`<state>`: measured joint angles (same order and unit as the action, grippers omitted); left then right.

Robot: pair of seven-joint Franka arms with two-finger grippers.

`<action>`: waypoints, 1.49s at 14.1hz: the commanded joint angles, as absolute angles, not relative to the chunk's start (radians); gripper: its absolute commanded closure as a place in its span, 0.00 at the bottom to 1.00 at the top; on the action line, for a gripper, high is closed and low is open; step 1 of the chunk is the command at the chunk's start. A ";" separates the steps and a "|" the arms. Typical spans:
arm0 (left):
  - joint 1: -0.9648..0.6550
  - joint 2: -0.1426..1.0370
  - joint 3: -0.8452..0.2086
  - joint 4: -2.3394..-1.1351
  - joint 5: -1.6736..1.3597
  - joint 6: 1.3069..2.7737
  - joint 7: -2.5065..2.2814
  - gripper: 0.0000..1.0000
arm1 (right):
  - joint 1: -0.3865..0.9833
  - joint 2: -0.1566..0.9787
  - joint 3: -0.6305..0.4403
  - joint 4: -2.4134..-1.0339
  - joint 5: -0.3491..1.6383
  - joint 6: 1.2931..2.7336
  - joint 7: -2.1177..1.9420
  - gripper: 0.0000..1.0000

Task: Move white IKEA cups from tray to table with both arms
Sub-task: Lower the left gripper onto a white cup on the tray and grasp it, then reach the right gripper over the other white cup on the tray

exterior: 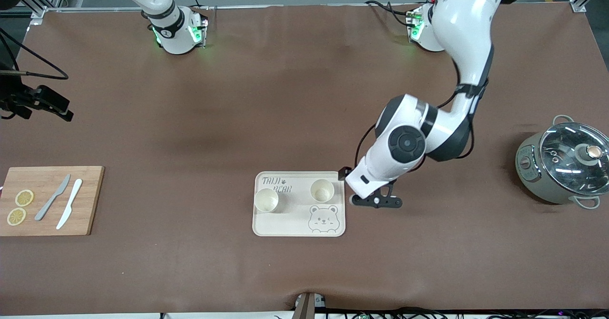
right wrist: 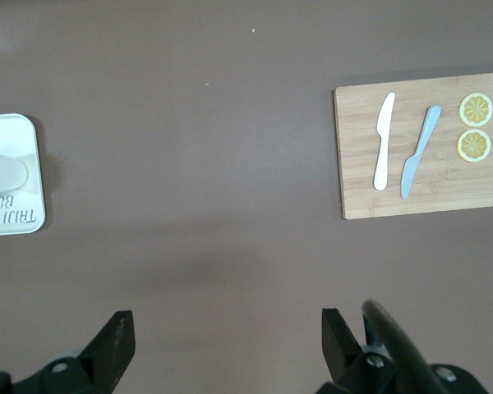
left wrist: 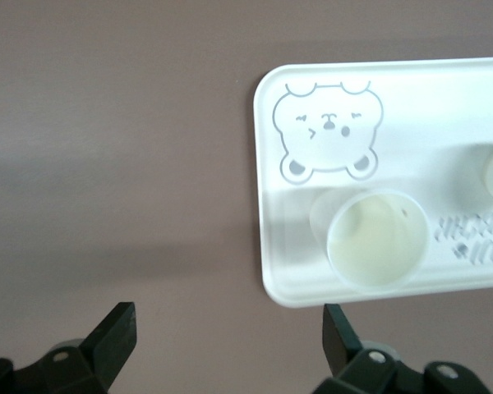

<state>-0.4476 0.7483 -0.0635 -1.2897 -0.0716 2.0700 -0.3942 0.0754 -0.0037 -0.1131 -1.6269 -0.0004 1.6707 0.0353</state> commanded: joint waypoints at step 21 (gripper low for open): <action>-0.600 0.896 0.015 -1.249 -0.075 2.316 -0.453 0.00 | 0.293 0.526 -0.124 -1.456 0.315 1.991 0.221 0.00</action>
